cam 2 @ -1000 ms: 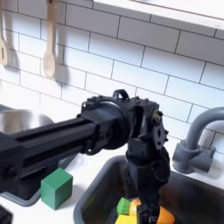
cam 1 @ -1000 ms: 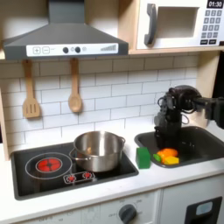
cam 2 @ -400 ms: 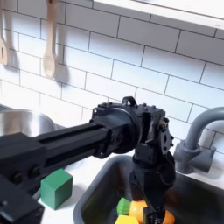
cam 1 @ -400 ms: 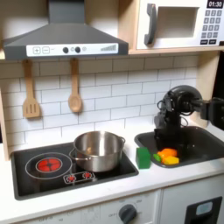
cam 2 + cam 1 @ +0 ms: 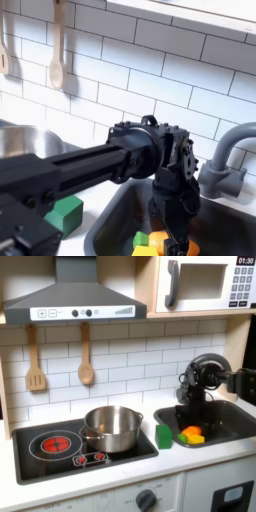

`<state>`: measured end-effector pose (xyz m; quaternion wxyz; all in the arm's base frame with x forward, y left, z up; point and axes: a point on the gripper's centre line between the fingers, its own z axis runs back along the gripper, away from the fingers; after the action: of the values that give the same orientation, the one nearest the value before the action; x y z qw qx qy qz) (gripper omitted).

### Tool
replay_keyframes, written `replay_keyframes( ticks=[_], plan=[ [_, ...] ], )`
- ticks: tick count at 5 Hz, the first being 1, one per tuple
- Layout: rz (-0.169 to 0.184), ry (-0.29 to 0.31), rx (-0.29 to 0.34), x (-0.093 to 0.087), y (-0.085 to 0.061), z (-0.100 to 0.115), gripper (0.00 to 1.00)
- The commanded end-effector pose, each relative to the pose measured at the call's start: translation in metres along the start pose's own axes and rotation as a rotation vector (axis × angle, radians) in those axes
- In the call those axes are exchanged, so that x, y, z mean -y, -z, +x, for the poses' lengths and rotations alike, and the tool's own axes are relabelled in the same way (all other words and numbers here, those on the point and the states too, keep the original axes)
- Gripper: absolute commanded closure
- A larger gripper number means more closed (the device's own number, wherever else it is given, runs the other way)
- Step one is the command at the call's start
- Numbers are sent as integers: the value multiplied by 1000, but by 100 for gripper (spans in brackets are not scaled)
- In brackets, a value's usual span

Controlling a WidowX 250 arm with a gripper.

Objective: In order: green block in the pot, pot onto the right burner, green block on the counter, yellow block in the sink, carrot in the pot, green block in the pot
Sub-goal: 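Put the carrot in the pot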

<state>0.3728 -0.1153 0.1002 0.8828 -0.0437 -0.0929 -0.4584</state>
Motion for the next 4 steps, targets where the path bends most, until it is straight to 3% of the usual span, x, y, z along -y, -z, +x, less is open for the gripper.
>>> replay_keyframes(
  ticks=[1,2,3,4],
  plan=[
    [0,-6,-9,-4,12,3,0],
    [-10,-6,-20,-4,16,2,0],
    [-7,-5,-25,-3,18,2,25],
    [-10,-6,-26,-1,19,0,100]
  ],
)
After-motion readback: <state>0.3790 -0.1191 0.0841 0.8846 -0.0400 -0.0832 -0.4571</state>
